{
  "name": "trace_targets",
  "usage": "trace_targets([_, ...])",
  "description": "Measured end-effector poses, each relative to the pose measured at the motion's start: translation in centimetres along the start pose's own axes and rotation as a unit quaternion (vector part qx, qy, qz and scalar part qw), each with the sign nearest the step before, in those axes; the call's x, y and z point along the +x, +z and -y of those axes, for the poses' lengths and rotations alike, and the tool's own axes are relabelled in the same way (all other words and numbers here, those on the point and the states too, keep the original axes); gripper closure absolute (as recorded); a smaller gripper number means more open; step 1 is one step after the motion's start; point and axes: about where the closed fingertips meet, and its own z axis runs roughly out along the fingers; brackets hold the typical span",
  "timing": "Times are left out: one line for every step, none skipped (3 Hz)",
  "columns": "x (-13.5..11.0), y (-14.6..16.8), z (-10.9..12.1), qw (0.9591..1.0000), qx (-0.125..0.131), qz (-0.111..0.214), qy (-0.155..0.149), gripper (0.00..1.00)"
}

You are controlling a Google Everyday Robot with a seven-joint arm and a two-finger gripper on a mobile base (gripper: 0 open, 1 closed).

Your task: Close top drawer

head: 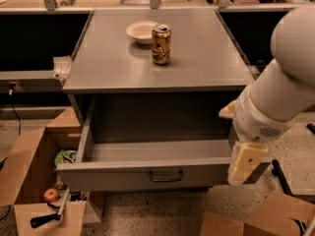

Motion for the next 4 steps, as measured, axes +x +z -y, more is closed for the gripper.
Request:
trace_targets([1.0,6.1,-2.6,0.9990,-0.041,0.015,0.007,0.36])
trace_targets([2.4,11.9,-4.8,0.9964,-0.077,0.026,0.023,0.60])
trace_targets([4.6,18.1,-5.8,0.9932,-0.100,0.031,0.052,0.91])
trace_targets([5.5,20.5,-5.3,0.9921,-0.097,0.034,0.072,1.00])
